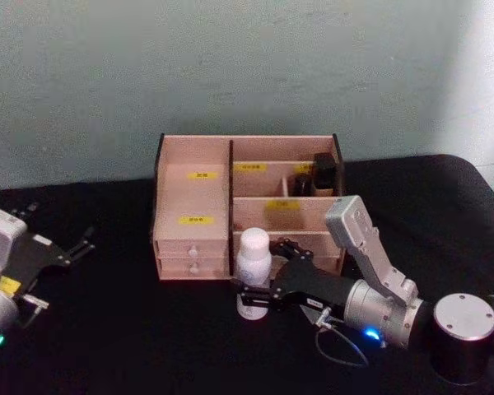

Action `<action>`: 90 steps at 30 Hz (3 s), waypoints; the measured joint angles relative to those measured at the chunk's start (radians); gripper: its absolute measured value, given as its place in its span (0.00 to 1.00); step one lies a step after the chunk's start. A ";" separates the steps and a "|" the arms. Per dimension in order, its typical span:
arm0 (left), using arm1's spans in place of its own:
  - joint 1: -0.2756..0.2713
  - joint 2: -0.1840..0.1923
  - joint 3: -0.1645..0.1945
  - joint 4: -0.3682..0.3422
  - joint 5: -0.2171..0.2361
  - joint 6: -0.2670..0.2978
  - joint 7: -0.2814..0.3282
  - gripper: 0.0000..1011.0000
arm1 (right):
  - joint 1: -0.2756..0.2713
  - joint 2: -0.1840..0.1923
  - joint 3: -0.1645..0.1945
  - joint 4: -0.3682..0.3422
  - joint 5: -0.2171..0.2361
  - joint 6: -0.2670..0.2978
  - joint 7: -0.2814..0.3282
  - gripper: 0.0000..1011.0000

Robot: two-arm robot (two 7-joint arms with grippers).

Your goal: Pick up the facial cleanser and watermelon frost from the table and place them into the tiered storage box.

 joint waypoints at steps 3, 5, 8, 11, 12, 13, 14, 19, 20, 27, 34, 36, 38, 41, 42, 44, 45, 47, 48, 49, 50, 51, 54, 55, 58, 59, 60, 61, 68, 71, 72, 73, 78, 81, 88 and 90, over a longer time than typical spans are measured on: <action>0.000 0.000 0.000 0.000 0.000 0.000 0.000 0.99 | 0.000 0.000 0.000 0.000 0.000 0.000 0.000 0.99; 0.000 0.000 0.000 0.000 0.000 0.000 0.000 0.99 | 0.000 0.000 0.000 0.000 0.000 -0.001 0.000 0.99; 0.000 0.000 0.000 0.000 0.000 0.000 0.000 0.99 | -0.001 0.001 0.001 0.000 0.000 -0.002 0.000 0.99; 0.000 0.000 0.000 0.000 0.000 0.000 0.000 0.99 | -0.001 0.001 0.001 0.000 0.000 -0.002 0.000 0.97; 0.000 0.000 0.000 0.000 0.000 0.000 0.000 0.99 | -0.001 0.001 0.001 -0.001 0.000 -0.003 -0.001 0.95; 0.000 0.000 0.000 0.000 0.000 0.000 0.000 0.99 | -0.001 0.001 0.001 -0.001 0.000 -0.003 -0.001 0.92; 0.000 0.000 0.000 0.000 0.000 0.000 0.000 0.99 | -0.001 0.001 0.001 -0.001 0.000 -0.003 -0.001 0.91; 0.000 0.000 0.000 0.000 0.000 0.000 0.000 0.99 | -0.001 0.001 0.002 -0.001 0.000 -0.004 -0.001 0.79; 0.000 0.000 0.000 0.000 0.000 0.000 0.000 0.99 | -0.002 0.001 0.002 -0.001 0.000 -0.004 -0.001 0.75; 0.000 0.000 0.000 0.000 0.000 0.000 0.000 0.99 | -0.002 0.001 0.002 -0.002 0.000 -0.005 -0.001 0.59; 0.000 0.000 0.000 0.000 0.000 0.000 0.000 0.99 | -0.002 0.001 0.002 -0.002 0.001 -0.005 -0.001 0.59; 0.000 0.000 0.000 0.000 0.000 0.000 0.000 0.99 | -0.002 0.002 0.002 -0.002 0.001 -0.005 -0.001 0.59; 0.000 0.000 0.000 0.000 0.000 0.000 0.000 0.99 | -0.002 0.002 0.002 -0.002 0.001 -0.006 -0.001 0.59; 0.000 0.000 0.000 0.000 0.000 0.000 0.000 0.99 | -0.002 0.002 0.002 -0.002 0.001 -0.006 -0.001 0.59; 0.000 0.000 0.000 0.000 0.000 0.000 0.000 0.99 | -0.002 0.002 0.002 -0.002 0.001 -0.006 -0.001 0.59; 0.000 0.000 0.000 0.000 0.000 0.000 0.000 0.99 | -0.002 0.002 0.002 -0.002 0.001 -0.006 -0.001 0.59; 0.000 0.000 0.000 0.000 0.000 0.000 0.000 0.99 | -0.002 0.002 0.002 -0.002 0.001 -0.006 -0.001 0.59; 0.000 0.000 0.000 0.000 0.000 0.000 0.000 0.99 | -0.002 0.002 0.002 -0.002 0.001 -0.006 -0.001 0.59; 0.000 0.000 0.000 0.000 0.000 0.000 0.000 0.99 | -0.002 0.002 0.002 -0.003 0.001 -0.006 0.000 0.59; 0.000 0.000 0.000 0.000 0.000 0.000 0.000 0.99 | -0.002 0.006 0.002 -0.008 0.003 -0.006 0.005 0.59; 0.000 0.000 0.000 0.000 0.000 0.000 0.000 0.99 | -0.003 0.008 0.002 -0.012 0.005 -0.006 0.008 0.59; 0.000 0.000 0.000 0.000 0.000 0.000 0.000 0.99 | -0.004 0.011 0.003 -0.015 0.007 -0.006 0.012 0.59; 0.000 0.000 0.000 0.000 0.000 0.000 0.000 0.99 | -0.008 0.021 0.009 -0.033 0.024 -0.003 0.029 0.59; 0.000 0.000 0.000 0.000 0.000 0.000 0.000 0.99 | -0.009 0.024 0.011 -0.038 0.029 -0.001 0.033 0.59; 0.000 0.000 0.000 0.000 0.000 0.000 0.000 0.99 | -0.014 0.035 0.022 -0.063 0.057 0.009 0.043 0.59; 0.000 0.000 0.000 0.000 0.000 0.000 0.000 0.99 | -0.015 0.039 0.027 -0.074 0.071 0.014 0.046 0.59; 0.000 0.000 0.000 0.000 0.000 0.000 0.000 0.99 | -0.016 0.041 0.030 -0.081 0.078 0.016 0.046 0.59; 0.000 0.000 0.000 0.000 0.000 0.000 0.000 0.99 | -0.016 0.045 0.037 -0.095 0.091 0.020 0.047 0.59; 0.000 0.000 0.000 0.000 0.000 0.000 0.000 0.99 | 0.017 0.044 0.065 -0.133 0.133 0.025 0.026 0.59; 0.000 0.000 0.000 0.000 0.000 0.000 0.000 0.99 | 0.035 0.035 0.071 -0.131 0.137 0.024 0.008 0.59; 0.000 0.000 0.000 0.000 0.000 0.000 0.000 0.99 | 0.047 0.027 0.074 -0.124 0.138 0.022 -0.005 0.59; 0.000 0.000 0.000 0.000 0.000 0.000 0.000 0.99 | 0.054 0.023 0.075 -0.119 0.137 0.020 -0.013 0.59; 0.000 0.000 0.000 0.000 0.000 0.000 0.000 0.99 | 0.105 -0.012 0.079 -0.072 0.111 0.007 -0.069 0.59; 0.000 0.000 0.000 0.000 0.000 0.000 0.000 0.99 | 0.127 -0.028 0.079 -0.045 0.092 0.002 -0.086 0.59; 0.000 0.000 0.000 0.000 0.000 0.000 0.000 0.99 | 0.185 -0.074 0.079 0.054 0.042 -0.017 -0.120 0.59; 0.000 0.000 0.000 0.000 0.000 0.000 0.000 0.99 | 0.196 -0.083 0.081 0.075 0.034 -0.022 -0.124 0.59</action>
